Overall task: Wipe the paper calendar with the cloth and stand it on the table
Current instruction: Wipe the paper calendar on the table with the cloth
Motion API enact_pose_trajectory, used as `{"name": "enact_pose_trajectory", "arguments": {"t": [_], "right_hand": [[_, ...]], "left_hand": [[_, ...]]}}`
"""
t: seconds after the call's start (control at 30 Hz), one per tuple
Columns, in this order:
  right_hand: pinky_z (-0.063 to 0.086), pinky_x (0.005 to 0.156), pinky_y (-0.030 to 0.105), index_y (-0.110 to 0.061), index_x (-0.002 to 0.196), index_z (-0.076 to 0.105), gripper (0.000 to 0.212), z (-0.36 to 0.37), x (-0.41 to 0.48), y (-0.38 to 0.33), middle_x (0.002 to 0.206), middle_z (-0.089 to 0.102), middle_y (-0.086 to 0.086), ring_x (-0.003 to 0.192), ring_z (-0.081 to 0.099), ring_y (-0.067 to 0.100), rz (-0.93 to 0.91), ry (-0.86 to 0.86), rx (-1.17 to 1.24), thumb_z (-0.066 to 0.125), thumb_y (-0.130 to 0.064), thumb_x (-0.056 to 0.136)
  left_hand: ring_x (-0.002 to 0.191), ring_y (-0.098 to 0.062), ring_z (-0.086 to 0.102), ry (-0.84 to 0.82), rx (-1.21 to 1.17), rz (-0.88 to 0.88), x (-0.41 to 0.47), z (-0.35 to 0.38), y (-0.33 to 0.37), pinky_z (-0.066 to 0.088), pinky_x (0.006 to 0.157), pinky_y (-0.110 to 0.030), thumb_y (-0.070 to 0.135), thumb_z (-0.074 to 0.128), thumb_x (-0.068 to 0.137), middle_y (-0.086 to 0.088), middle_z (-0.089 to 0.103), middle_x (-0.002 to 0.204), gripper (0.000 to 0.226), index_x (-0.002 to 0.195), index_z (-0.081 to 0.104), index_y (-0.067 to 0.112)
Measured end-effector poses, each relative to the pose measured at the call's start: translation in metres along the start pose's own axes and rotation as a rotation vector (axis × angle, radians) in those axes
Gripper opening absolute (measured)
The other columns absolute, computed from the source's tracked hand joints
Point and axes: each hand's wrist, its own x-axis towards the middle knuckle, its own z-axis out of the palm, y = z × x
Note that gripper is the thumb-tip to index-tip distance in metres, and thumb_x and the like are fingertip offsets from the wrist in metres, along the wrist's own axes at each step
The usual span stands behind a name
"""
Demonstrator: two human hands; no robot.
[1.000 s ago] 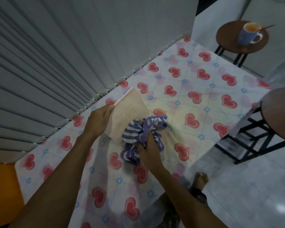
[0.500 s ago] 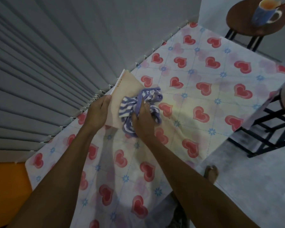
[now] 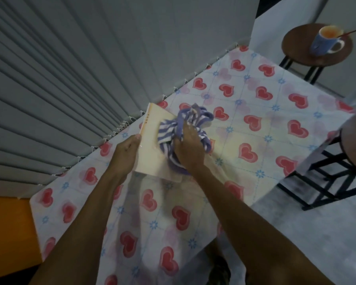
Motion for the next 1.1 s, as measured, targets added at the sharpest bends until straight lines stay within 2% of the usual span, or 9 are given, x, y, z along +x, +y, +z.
{"name": "enact_pose_trajectory", "arguments": {"t": [0.07, 0.23, 0.37, 0.5, 0.67, 0.8, 0.87, 0.97, 1.1], "right_hand": [[0.03, 0.116, 0.033, -0.008, 0.157, 0.026, 0.055, -0.008, 0.006, 0.0, 0.152, 0.049, 0.013, 0.142, 0.043, 0.027, -0.01, 0.034, -0.034, 0.028, -0.028, 0.106], [0.049, 0.104, 0.043, -0.011, 0.153, 0.037, 0.059, -0.003, -0.04, -0.043, 0.143, 0.056, 0.015, 0.129, 0.053, 0.03, -0.235, -0.033, -0.01, 0.052, -0.032, 0.101], [0.045, 0.111, 0.046, -0.014, 0.151, 0.039, 0.059, -0.007, -0.064, -0.05, 0.152, 0.049, 0.015, 0.141, 0.043, 0.033, -0.41, -0.067, 0.007, 0.035, -0.032, 0.095], [0.053, 0.097, 0.046, -0.001, 0.138, 0.057, 0.047, -0.024, -0.031, -0.043, 0.132, 0.065, 0.025, 0.122, 0.061, 0.039, -0.309, 0.149, 0.136, 0.058, -0.01, 0.092], [0.05, 0.101, 0.05, -0.007, 0.126, 0.06, 0.031, -0.054, 0.023, -0.02, 0.124, 0.068, 0.015, 0.116, 0.063, 0.033, 0.064, 0.043, 0.378, 0.052, -0.011, 0.096], [0.045, 0.109, 0.052, 0.003, 0.134, 0.055, 0.04, -0.057, -0.008, -0.016, 0.132, 0.063, 0.024, 0.126, 0.057, 0.04, 0.111, 0.127, 0.375, 0.049, -0.011, 0.097], [0.053, 0.102, 0.049, 0.004, 0.13, 0.061, 0.04, -0.049, -0.042, -0.016, 0.127, 0.067, 0.024, 0.12, 0.063, 0.04, 0.015, 0.246, 0.263, 0.048, -0.011, 0.095], [0.055, 0.097, 0.046, -0.014, 0.139, 0.054, 0.046, -0.043, -0.085, -0.028, 0.134, 0.063, 0.014, 0.122, 0.06, 0.034, -0.11, 0.066, 0.202, 0.052, -0.016, 0.093], [0.051, 0.104, 0.047, -0.02, 0.149, 0.044, 0.056, -0.04, -0.089, -0.038, 0.15, 0.052, 0.012, 0.137, 0.049, 0.032, -0.406, -0.02, 0.097, 0.049, -0.017, 0.093]], "left_hand": [[0.071, 0.006, 0.068, 0.023, -0.034, -0.021, -0.008, 0.005, 0.001, 0.05, 0.062, -0.01, 0.039, 0.047, 0.107, 0.02, 0.077, 0.082, 0.036, 0.087, 0.077, 0.039], [0.065, -0.011, 0.071, 0.014, -0.143, -0.151, 0.0, 0.007, 0.007, 0.056, 0.057, -0.024, 0.024, 0.052, 0.106, 0.006, 0.075, 0.08, 0.039, 0.077, 0.077, 0.028], [0.074, -0.003, 0.066, 0.019, -0.085, -0.084, -0.005, 0.003, 0.01, 0.051, 0.063, -0.013, 0.014, 0.045, 0.108, 0.007, 0.071, 0.087, 0.035, 0.087, 0.071, 0.025], [0.064, 0.004, 0.062, 0.008, 0.11, 0.059, -0.007, 0.001, 0.019, 0.047, 0.059, -0.013, 0.029, 0.045, 0.108, 0.016, 0.072, 0.076, 0.04, 0.081, 0.074, 0.031], [0.067, -0.012, 0.051, -0.004, 0.24, 0.208, -0.012, 0.005, 0.03, 0.036, 0.058, -0.026, 0.04, 0.048, 0.106, -0.006, 0.06, 0.078, 0.049, 0.089, 0.062, -0.003], [0.1, -0.025, 0.068, 0.033, 0.191, 0.145, -0.011, 0.009, 0.036, 0.044, 0.077, -0.021, 0.04, 0.048, 0.106, -0.011, 0.074, 0.11, 0.045, 0.11, 0.072, 0.002], [0.113, -0.029, 0.066, 0.045, 0.124, 0.098, -0.009, 0.012, 0.039, 0.049, 0.089, -0.027, 0.038, 0.049, 0.106, -0.013, 0.072, 0.122, 0.04, 0.117, 0.074, 0.008], [0.082, -0.018, 0.065, 0.084, 0.086, 0.095, -0.008, 0.013, 0.04, 0.049, 0.067, -0.02, 0.039, 0.049, 0.106, -0.003, 0.074, 0.094, 0.031, 0.097, 0.075, 0.025], [0.07, -0.017, 0.059, 0.01, 0.209, 0.17, -0.011, 0.006, 0.04, 0.044, 0.063, -0.029, 0.04, 0.044, 0.107, -0.016, 0.071, 0.083, 0.046, 0.091, 0.071, 0.006]]}}
